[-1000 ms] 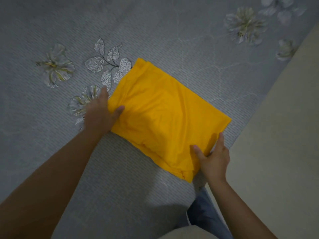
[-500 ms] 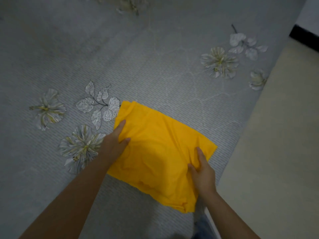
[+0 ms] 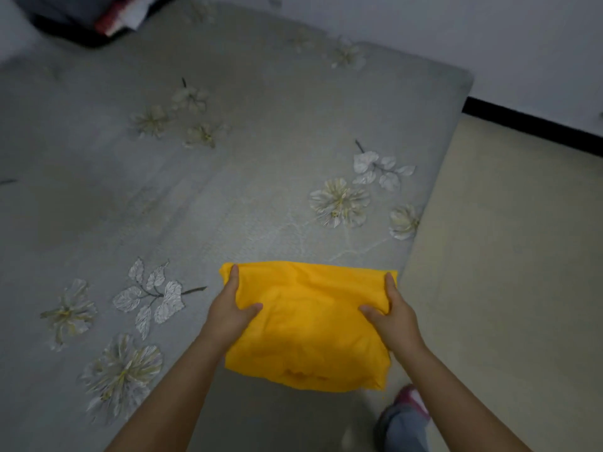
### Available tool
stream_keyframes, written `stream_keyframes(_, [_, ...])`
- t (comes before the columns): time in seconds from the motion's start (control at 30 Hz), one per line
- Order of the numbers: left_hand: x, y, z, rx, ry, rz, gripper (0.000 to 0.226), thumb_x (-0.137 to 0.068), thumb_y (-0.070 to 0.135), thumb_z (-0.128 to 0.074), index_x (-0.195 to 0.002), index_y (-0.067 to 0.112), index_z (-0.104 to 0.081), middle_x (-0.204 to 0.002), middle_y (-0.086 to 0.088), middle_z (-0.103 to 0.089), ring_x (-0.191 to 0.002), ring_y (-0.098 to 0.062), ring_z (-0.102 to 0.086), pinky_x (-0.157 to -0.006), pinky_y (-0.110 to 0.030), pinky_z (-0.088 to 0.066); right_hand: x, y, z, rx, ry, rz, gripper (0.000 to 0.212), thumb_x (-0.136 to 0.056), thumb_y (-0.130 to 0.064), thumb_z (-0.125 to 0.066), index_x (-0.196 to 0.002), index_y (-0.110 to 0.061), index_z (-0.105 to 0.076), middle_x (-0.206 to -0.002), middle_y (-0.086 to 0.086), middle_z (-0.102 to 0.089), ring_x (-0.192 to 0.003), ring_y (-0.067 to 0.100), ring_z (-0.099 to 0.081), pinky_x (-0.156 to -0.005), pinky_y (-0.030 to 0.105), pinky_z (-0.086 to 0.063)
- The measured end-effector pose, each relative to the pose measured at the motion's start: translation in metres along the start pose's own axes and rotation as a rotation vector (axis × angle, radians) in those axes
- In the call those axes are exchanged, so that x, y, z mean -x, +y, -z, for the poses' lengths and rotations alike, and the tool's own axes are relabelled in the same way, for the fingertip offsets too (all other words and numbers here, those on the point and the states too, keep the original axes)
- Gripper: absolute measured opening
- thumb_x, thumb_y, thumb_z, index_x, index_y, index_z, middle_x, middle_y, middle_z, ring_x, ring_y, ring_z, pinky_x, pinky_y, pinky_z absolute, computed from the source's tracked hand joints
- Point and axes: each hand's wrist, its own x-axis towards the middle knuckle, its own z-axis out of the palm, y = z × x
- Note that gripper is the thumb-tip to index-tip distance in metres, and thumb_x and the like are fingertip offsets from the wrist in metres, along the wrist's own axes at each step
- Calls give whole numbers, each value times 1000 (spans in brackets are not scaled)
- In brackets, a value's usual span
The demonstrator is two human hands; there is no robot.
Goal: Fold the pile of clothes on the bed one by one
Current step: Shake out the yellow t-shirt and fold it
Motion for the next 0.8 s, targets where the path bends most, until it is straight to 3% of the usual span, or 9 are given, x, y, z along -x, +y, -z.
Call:
stream_keyframes(0.23, [-38, 198, -47, -20, 123, -113, 94, -79, 20, -69, -146, 23, -2, -152, -9, -21, -133, -32, -31, -103, -38, -30, -65, -56, 183, -76, 130, 103, 90, -84, -25, -64, -145, -25, 1, -149, 12, -27, -128, 33, -37, -98, 40, -37])
stream_keyframes(0.5, [-87, 448, -98, 39, 142, -417, 101, -78, 16, -71, -146, 24, 4, -151, -9, -21, -132, -31, -33, -100, -36, -34, -129, -130, 406, -61, 395, 273, 89, -86, -16, -61, -145, -24, 5, -144, 17, -34, -122, 37, -42, -91, 39, -40])
stream_keyframes(0.8, [-175, 672, -105, 30, 162, -697, 100, -78, 16, -71, -146, 21, 3, -153, -10, -16, -134, -30, -30, -102, -36, -32, -214, -228, 583, -17, 535, 343, 86, -88, -11, -57, -146, -21, 5, -147, 16, -29, -127, 34, -37, -95, 35, -38])
